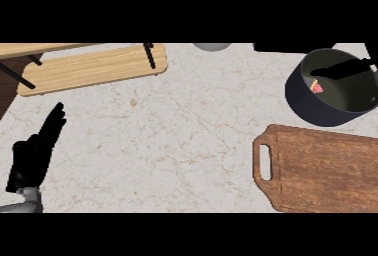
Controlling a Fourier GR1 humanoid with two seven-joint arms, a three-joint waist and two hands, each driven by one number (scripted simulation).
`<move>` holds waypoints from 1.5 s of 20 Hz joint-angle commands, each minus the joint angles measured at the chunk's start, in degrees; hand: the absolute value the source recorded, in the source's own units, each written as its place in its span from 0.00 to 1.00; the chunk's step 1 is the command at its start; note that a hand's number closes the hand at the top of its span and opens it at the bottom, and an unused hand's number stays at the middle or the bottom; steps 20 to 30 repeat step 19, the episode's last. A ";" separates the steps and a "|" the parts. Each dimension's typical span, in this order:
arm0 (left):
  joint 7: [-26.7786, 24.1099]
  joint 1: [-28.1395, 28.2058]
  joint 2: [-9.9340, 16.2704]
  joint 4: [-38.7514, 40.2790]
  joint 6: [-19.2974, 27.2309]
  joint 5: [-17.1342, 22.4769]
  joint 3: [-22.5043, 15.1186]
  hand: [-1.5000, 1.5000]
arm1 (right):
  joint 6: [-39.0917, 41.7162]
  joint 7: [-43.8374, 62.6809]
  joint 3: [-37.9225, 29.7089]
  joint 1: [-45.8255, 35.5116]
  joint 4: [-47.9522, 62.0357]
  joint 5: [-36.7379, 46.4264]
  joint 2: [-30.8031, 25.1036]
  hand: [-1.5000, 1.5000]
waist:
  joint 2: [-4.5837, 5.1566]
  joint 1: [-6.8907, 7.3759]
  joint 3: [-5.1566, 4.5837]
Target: Pick the cupcake from the cutting board and place it in the pot
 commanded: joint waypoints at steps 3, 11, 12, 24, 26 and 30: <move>1.44 -0.88 0.99 -0.12 -0.72 0.84 1.08 0.50 | 9.08 -2.62 -9.92 -2.02 2.69 -10.39 -3.21 0.00 | -0.13 -0.53 0.02; -0.81 -1.31 -0.68 2.54 1.18 -1.04 0.39 0.50 | 24.28 -0.44 -10.56 0.65 5.20 -11.90 -10.78 0.00 | -0.34 -1.67 -0.09; -1.44 0.49 -0.68 1.50 0.64 -0.44 0.54 0.50 | 25.54 -0.26 -10.86 0.88 5.84 -11.96 -12.58 0.00 | 0.05 -0.60 -0.02; -0.95 1.18 -0.45 -0.21 0.58 0.12 1.40 0.50 | 33.58 -2.47 -13.25 7.24 5.18 -15.41 -17.65 0.00 | -0.30 -1.36 0.03; -0.95 1.18 -0.45 -0.21 0.58 0.12 1.40 0.50 | 33.58 -2.47 -13.25 7.24 5.18 -15.41 -17.65 0.00 | -0.30 -1.36 0.03; -0.95 1.18 -0.45 -0.21 0.58 0.12 1.40 0.50 | 33.58 -2.47 -13.25 7.24 5.18 -15.41 -17.65 0.00 | -0.30 -1.36 0.03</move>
